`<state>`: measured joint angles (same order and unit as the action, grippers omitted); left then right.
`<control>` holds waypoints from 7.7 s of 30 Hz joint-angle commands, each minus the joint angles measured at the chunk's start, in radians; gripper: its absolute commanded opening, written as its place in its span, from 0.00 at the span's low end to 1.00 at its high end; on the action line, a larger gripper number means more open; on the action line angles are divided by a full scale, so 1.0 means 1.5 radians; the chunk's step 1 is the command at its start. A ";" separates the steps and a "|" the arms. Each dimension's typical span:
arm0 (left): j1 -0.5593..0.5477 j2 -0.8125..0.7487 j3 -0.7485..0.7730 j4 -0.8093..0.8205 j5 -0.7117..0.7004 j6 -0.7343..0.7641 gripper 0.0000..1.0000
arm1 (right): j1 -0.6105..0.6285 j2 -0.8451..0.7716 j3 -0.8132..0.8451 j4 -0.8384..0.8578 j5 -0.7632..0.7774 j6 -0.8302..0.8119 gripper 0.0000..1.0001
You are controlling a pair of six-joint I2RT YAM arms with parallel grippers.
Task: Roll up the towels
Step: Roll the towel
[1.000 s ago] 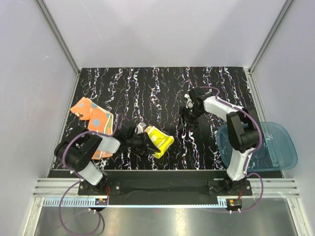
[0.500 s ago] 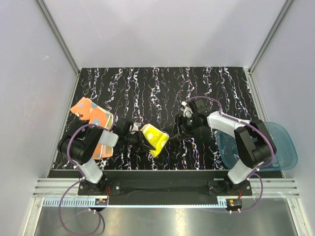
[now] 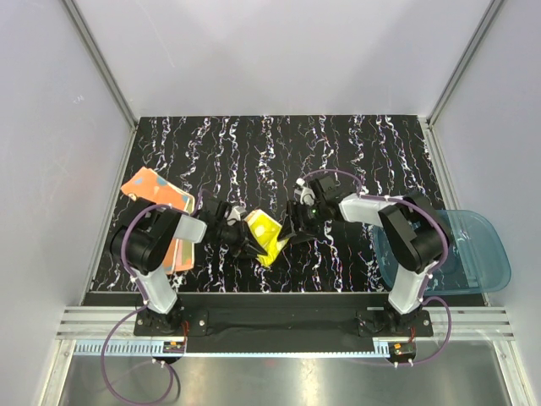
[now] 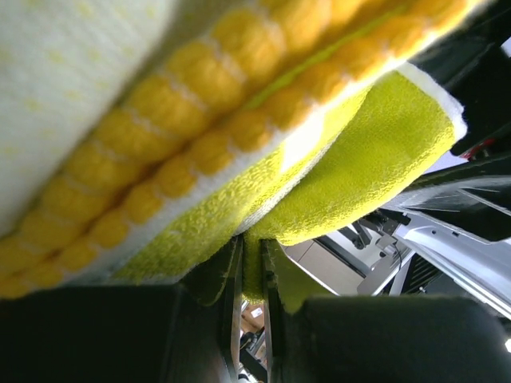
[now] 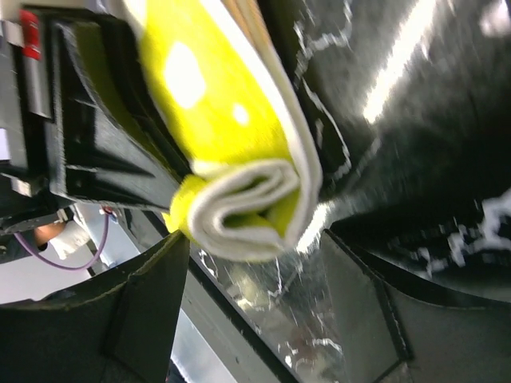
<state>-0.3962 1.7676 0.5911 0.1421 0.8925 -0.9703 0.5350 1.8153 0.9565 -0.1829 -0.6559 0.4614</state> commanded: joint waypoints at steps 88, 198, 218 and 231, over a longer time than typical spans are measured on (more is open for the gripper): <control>-0.458 -0.067 0.214 -0.343 -0.838 0.365 0.61 | 0.042 0.192 0.282 -0.293 0.184 -0.062 0.44; -0.178 -0.173 0.009 -0.056 -0.215 0.154 0.00 | -0.129 -0.033 0.062 -0.136 -0.035 -0.039 0.96; -0.118 0.000 0.063 -0.119 -0.135 0.166 0.00 | -0.040 0.012 -0.024 0.029 -0.069 0.025 0.73; -0.118 0.017 0.069 -0.143 -0.117 0.190 0.00 | -0.020 0.082 0.002 0.046 -0.056 0.043 0.57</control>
<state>-0.5739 1.7462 0.7074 0.0238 0.7845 -0.7376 0.4850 1.8977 0.9558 -0.1284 -0.8066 0.5362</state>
